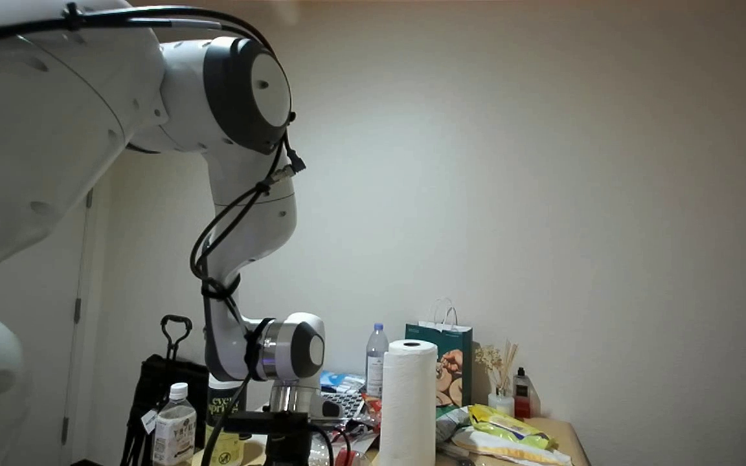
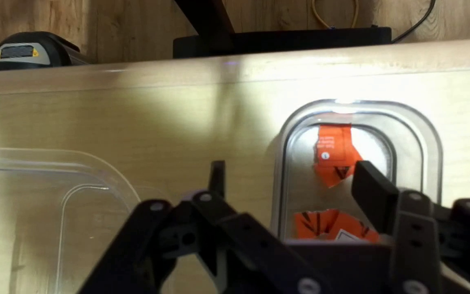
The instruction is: Pour the contents from left bowl to the right bowl
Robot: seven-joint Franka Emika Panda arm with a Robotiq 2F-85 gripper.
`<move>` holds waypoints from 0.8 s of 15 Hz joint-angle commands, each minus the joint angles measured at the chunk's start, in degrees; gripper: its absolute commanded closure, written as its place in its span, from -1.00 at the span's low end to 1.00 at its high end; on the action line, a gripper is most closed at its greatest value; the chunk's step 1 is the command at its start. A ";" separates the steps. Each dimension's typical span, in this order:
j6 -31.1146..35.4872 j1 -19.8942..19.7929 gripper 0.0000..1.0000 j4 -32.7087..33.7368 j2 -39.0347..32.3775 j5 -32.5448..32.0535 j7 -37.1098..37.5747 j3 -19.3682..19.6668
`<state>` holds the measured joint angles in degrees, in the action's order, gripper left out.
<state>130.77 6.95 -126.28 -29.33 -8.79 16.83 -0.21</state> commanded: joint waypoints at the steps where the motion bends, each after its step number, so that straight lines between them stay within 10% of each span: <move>1: -0.06 -0.07 0.01 2.94 -3.13 0.99 -1.56 0.52; 8: -0.10 0.48 0.91 5.27 -5.30 0.64 -1.21 0.83; 12: -1.04 1.57 0.96 4.93 -2.71 -0.05 0.30 1.15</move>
<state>130.32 7.20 -120.67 -34.21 -8.79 16.83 0.10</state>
